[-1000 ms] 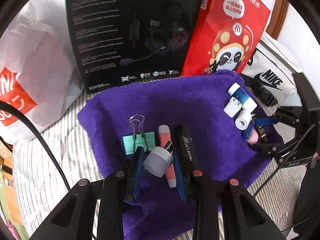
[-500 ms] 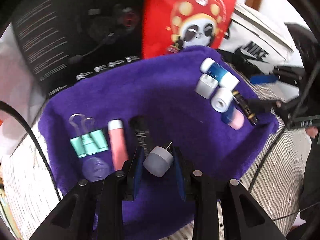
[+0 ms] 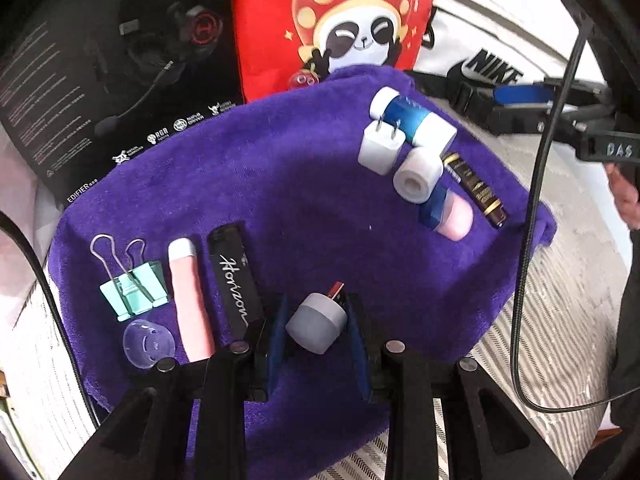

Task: Organize rigid objects
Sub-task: 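Lower the cap by the Horizon case with the left tool while the right tool sets the cup down, then open both tools and pull them back from the towel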

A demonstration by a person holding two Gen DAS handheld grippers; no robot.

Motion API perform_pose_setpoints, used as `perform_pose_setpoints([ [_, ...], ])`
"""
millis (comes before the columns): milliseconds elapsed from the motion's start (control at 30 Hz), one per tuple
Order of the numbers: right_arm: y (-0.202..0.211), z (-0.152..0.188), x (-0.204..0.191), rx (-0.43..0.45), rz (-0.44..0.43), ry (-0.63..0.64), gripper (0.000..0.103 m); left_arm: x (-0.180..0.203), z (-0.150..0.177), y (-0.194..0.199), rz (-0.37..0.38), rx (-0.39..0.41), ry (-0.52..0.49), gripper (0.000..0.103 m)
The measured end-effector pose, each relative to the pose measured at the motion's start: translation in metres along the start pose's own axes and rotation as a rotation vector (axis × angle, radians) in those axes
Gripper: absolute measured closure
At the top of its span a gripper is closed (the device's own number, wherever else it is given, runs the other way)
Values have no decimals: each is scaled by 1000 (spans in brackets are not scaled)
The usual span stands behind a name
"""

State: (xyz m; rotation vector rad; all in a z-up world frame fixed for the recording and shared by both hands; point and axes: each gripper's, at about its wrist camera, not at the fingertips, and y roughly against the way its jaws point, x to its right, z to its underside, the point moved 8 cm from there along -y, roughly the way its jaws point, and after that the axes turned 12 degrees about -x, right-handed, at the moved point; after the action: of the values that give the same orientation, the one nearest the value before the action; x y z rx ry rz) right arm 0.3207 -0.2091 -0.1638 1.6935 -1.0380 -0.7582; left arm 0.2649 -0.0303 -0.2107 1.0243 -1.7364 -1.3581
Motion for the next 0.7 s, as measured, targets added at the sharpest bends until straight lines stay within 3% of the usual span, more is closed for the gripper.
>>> perform_pose_setpoints([
  [367, -6, 1, -14, -15, 23, 53, 41, 9, -3, -4, -44, -8, -33, 74],
  [500, -5, 1, -14, -16, 31, 53, 41, 14, -2, -6, -19, -18, -49, 61],
  [600, -4, 1, -11, -12, 32, 45, 41, 15, -3, -7, -19, -27, -40, 59],
  [700, 1, 0, -8, 0, 31, 35, 40, 14, -4, -7, -18, -44, -22, 50],
])
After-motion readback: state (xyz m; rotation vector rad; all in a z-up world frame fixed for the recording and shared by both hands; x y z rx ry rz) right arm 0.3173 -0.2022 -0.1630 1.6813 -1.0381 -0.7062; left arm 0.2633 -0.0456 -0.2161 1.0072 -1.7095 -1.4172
